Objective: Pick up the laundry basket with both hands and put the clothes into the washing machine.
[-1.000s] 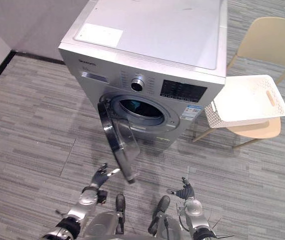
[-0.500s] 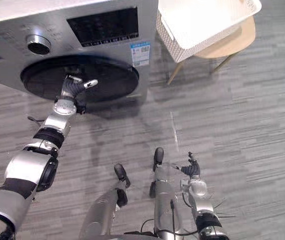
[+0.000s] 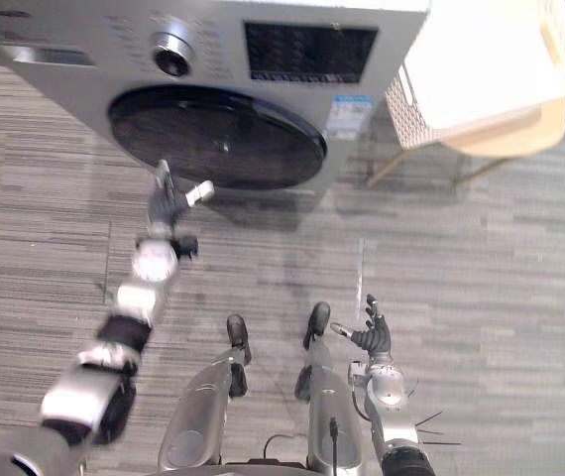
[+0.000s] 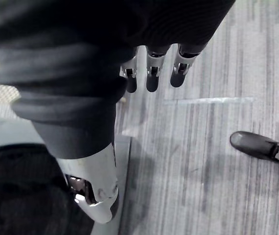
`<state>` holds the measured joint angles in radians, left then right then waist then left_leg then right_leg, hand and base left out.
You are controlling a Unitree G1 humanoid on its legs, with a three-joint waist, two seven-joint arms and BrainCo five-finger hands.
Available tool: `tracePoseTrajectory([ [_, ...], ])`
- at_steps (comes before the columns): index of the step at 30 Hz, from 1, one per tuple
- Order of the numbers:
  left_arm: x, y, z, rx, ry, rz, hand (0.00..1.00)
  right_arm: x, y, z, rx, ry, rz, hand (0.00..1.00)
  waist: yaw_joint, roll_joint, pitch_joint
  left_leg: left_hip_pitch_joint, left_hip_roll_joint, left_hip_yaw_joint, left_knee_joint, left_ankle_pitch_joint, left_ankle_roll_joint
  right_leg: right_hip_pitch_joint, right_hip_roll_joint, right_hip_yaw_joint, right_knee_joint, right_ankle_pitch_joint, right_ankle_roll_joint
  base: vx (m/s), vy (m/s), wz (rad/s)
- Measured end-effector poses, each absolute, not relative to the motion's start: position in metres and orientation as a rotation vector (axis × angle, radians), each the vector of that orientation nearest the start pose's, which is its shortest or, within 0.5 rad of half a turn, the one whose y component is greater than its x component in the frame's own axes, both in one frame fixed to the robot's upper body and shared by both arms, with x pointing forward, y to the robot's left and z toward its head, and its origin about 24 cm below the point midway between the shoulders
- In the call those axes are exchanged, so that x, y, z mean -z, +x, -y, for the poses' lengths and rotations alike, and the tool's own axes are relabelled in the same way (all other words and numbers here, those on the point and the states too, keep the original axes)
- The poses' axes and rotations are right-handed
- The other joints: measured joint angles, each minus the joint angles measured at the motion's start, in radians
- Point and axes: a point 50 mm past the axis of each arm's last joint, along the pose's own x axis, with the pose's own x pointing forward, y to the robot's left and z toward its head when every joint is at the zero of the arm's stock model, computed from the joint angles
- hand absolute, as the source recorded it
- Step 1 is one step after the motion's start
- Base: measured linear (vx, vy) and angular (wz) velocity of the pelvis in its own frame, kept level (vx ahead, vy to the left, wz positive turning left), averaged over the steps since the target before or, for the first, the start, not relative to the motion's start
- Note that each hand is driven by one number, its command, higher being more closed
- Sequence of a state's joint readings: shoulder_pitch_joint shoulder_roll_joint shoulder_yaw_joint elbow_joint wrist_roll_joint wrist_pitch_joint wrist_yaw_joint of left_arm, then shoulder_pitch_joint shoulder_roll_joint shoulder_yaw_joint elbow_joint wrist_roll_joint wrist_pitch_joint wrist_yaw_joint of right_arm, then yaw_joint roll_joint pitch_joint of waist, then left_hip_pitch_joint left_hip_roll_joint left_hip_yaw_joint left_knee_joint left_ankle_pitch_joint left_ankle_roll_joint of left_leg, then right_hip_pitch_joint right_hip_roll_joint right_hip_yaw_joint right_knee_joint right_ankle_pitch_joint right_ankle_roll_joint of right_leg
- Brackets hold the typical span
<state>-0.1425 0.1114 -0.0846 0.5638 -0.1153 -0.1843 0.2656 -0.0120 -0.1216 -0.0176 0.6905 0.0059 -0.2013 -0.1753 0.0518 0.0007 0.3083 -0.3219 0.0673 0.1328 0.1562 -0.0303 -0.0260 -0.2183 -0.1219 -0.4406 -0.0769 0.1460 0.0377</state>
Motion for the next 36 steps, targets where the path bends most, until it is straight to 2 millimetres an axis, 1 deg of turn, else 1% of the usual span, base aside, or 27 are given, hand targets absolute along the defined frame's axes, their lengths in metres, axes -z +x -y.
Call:
tracePoseTrajectory([
  [3,0.062,0.225,-0.177,-0.222,0.032,-0.363,0.00,0.093,0.196,0.215,0.253,-0.184,-0.543,0.00,0.038,0.035,-0.032,0.013,-0.013,-0.074,0.000,0.012,-0.013,0.090,-0.023,-0.146,0.032,-0.052,0.018,0.06,0.054,1.47],
  [5,0.079,0.207,-0.187,-0.256,0.025,-0.441,0.00,0.095,0.194,0.220,0.258,-0.200,-0.562,0.00,0.048,0.044,-0.061,0.017,0.009,0.004,0.002,-0.004,0.001,0.126,-0.041,-0.225,0.060,-0.084,0.036,0.02,0.106,1.35],
  [6,0.093,0.192,-0.196,-0.292,0.018,-0.515,0.00,0.096,0.195,0.220,0.257,-0.201,-0.569,0.00,0.048,0.044,-0.079,0.023,0.024,0.060,0.005,0.004,-0.002,0.144,-0.056,-0.259,0.079,-0.099,0.049,0.06,0.135,0.98],
  [10,0.127,0.139,-0.219,-0.423,0.007,-0.740,0.00,0.101,0.200,0.210,0.233,-0.187,-0.596,0.00,0.085,0.024,-0.089,0.061,-0.011,0.057,0.036,-0.010,0.036,0.199,-0.095,-0.280,0.104,-0.119,0.079,0.11,0.163,0.33],
  [12,0.138,0.106,-0.223,-0.473,-0.015,-0.828,0.00,0.108,0.193,0.205,0.225,-0.177,-0.643,0.00,0.095,0.018,-0.092,0.081,-0.048,0.039,0.110,-0.099,0.064,0.218,-0.184,-0.295,0.261,-0.213,0.115,0.09,0.191,0.37],
  [13,0.140,0.099,-0.225,-0.478,-0.017,-0.845,0.00,0.110,0.191,0.204,0.221,-0.175,-0.654,0.00,0.093,0.011,-0.094,0.086,-0.056,0.030,0.133,-0.122,0.068,0.218,-0.215,-0.299,0.327,-0.245,0.124,0.10,0.180,0.56],
  [14,0.142,0.089,-0.227,-0.496,-0.019,-0.876,0.00,0.115,0.183,0.203,0.208,-0.185,-0.683,0.00,0.094,-0.003,-0.098,0.093,-0.089,0.005,0.170,-0.156,0.087,0.210,-0.291,-0.289,0.484,-0.290,0.076,0.07,0.087,0.62],
  [15,0.143,0.085,-0.227,-0.498,-0.019,-0.886,0.00,0.116,0.181,0.203,0.200,-0.191,-0.693,0.00,0.088,-0.004,-0.098,0.100,-0.103,-0.008,0.187,-0.168,0.100,0.188,-0.329,-0.252,0.587,-0.292,0.019,0.12,0.166,0.98],
  [16,0.143,0.082,-0.228,-0.503,-0.018,-0.893,0.00,0.118,0.179,0.200,0.176,-0.194,-0.709,0.00,0.067,-0.009,-0.096,0.121,-0.122,-0.053,0.217,-0.189,0.121,0.114,-0.354,-0.102,0.772,-0.226,-0.085,0.21,0.176,1.07],
  [17,0.142,0.084,-0.234,-0.516,-0.017,-0.881,0.00,0.118,0.181,0.195,0.154,-0.188,-0.706,0.00,0.057,0.008,-0.093,0.129,-0.118,-0.107,0.239,-0.206,0.134,0.031,-0.318,0.043,0.893,-0.269,-0.026,0.23,0.136,1.02],
  [18,0.141,0.087,-0.235,-0.521,-0.024,-0.871,0.00,0.118,0.182,0.191,0.136,-0.190,-0.701,0.00,0.058,0.002,-0.095,0.131,-0.117,-0.127,0.244,-0.210,0.143,-0.003,-0.282,0.084,0.923,-0.314,0.000,0.25,0.054,0.91],
  [19,0.137,0.096,-0.239,-0.531,-0.029,-0.841,0.00,0.116,0.188,0.186,0.110,-0.186,-0.686,0.00,0.057,-0.015,-0.094,0.145,-0.125,-0.167,0.235,-0.210,0.144,-0.059,-0.213,0.130,0.926,-0.373,-0.001,0.22,0.024,0.84],
  [20,0.135,0.102,-0.243,-0.532,-0.023,-0.824,0.00,0.113,0.193,0.183,0.100,-0.182,-0.671,0.00,0.050,-0.027,-0.088,0.161,-0.139,-0.200,0.224,-0.210,0.145,-0.096,-0.166,0.158,0.885,-0.394,0.002,0.27,0.021,1.19],
  [21,0.132,0.113,-0.243,-0.522,-0.027,-0.798,0.00,0.109,0.199,0.182,0.101,-0.178,-0.644,0.00,0.027,-0.031,-0.087,0.171,-0.161,-0.249,0.217,-0.212,0.149,-0.138,-0.110,0.191,0.792,-0.394,0.012,0.29,-0.017,1.46],
  [22,0.129,0.127,-0.238,-0.500,-0.035,-0.768,0.00,0.105,0.203,0.183,0.105,-0.172,-0.622,0.00,0.011,-0.032,-0.086,0.193,-0.192,-0.306,0.207,-0.216,0.154,-0.179,-0.069,0.237,0.682,-0.374,0.043,0.26,-0.047,1.51],
  [25,0.123,0.150,-0.227,-0.449,-0.037,-0.717,0.00,0.103,0.204,0.186,0.112,-0.173,-0.614,0.00,-0.037,-0.031,-0.083,0.249,-0.254,-0.438,0.202,-0.233,0.164,-0.201,-0.036,0.375,0.456,-0.293,0.111,0.33,-0.146,1.82],
  [26,0.121,0.155,-0.224,-0.430,-0.034,-0.699,0.00,0.102,0.204,0.189,0.115,-0.179,-0.610,0.00,-0.053,-0.031,-0.085,0.279,-0.276,-0.507,0.218,-0.261,0.159,-0.200,-0.037,0.435,0.409,-0.223,0.108,0.44,-0.263,1.87],
  [27,0.122,0.154,-0.220,-0.411,-0.028,-0.700,0.00,0.102,0.203,0.193,0.119,-0.189,-0.612,0.00,-0.063,-0.022,-0.098,0.296,-0.276,-0.569,0.253,-0.298,0.141,-0.186,-0.027,0.433,0.437,-0.155,0.069,0.46,-0.278,1.66],
  [28,0.124,0.151,-0.218,-0.408,-0.031,-0.709,0.00,0.103,0.201,0.195,0.122,-0.195,-0.617,0.00,-0.063,-0.005,-0.104,0.302,-0.264,-0.590,0.266,-0.312,0.129,-0.178,-0.020,0.415,0.450,-0.141,0.036,0.53,-0.284,1.31],
  [29,0.127,0.147,-0.212,-0.410,-0.047,-0.724,0.00,0.101,0.205,0.195,0.121,-0.195,-0.607,0.00,-0.064,0.032,-0.109,0.274,-0.240,-0.578,0.343,-0.303,0.084,-0.160,-0.014,0.357,0.457,-0.175,0.006,0.52,-0.248,0.96],
  [30,0.128,0.145,-0.207,-0.411,-0.065,-0.730,0.00,0.099,0.207,0.195,0.120,-0.197,-0.601,0.00,-0.058,0.039,-0.109,0.216,-0.221,-0.500,0.451,-0.260,0.011,-0.132,-0.008,0.320,0.448,-0.192,-0.018,0.51,-0.237,0.82],
  [31,0.130,0.141,-0.205,-0.417,-0.075,-0.741,0.00,0.100,0.207,0.193,0.113,-0.197,-0.601,0.00,-0.053,0.044,-0.108,0.189,-0.201,-0.448,0.517,-0.236,-0.027,-0.105,0.005,0.303,0.431,-0.200,-0.030,0.56,-0.275,0.45],
  [32,0.133,0.134,-0.204,-0.428,-0.088,-0.759,0.00,0.102,0.205,0.188,0.095,-0.195,-0.609,0.00,-0.041,0.050,-0.106,0.132,-0.138,-0.325,0.667,-0.153,-0.036,-0.033,0.039,0.275,0.390,-0.215,-0.053,0.55,-0.252,0.18],
  [33,0.134,0.131,-0.201,-0.426,-0.094,-0.769,0.00,0.104,0.202,0.182,0.082,-0.185,-0.617,0.00,-0.025,0.042,-0.100,0.084,-0.061,-0.209,0.795,-0.086,-0.002,0.039,0.063,0.261,0.352,-0.227,-0.072,0.54,-0.239,0.16],
  [34,0.135,0.130,-0.200,-0.420,-0.094,-0.772,0.00,0.105,0.201,0.180,0.083,-0.178,-0.620,0.00,-0.017,0.039,-0.098,0.064,-0.018,-0.161,0.845,-0.102,0.014,0.072,0.071,0.254,0.335,-0.232,-0.079,0.42,-0.148,0.23],
  [35,0.134,0.135,-0.197,-0.398,-0.088,-0.764,0.00,0.106,0.199,0.178,0.088,-0.165,-0.625,0.00,-0.014,0.018,-0.093,0.027,0.028,-0.106,0.876,-0.135,0.035,0.120,0.068,0.246,0.306,-0.236,-0.086,0.38,-0.112,0.37],
  [36,0.132,0.141,-0.195,-0.380,-0.080,-0.749,0.00,0.105,0.200,0.180,0.102,-0.160,-0.621,0.00,-0.015,0.004,-0.086,0.003,0.049,-0.079,0.827,-0.172,0.011,0.156,0.053,0.234,0.283,-0.236,-0.086,0.35,-0.076,0.36],
])
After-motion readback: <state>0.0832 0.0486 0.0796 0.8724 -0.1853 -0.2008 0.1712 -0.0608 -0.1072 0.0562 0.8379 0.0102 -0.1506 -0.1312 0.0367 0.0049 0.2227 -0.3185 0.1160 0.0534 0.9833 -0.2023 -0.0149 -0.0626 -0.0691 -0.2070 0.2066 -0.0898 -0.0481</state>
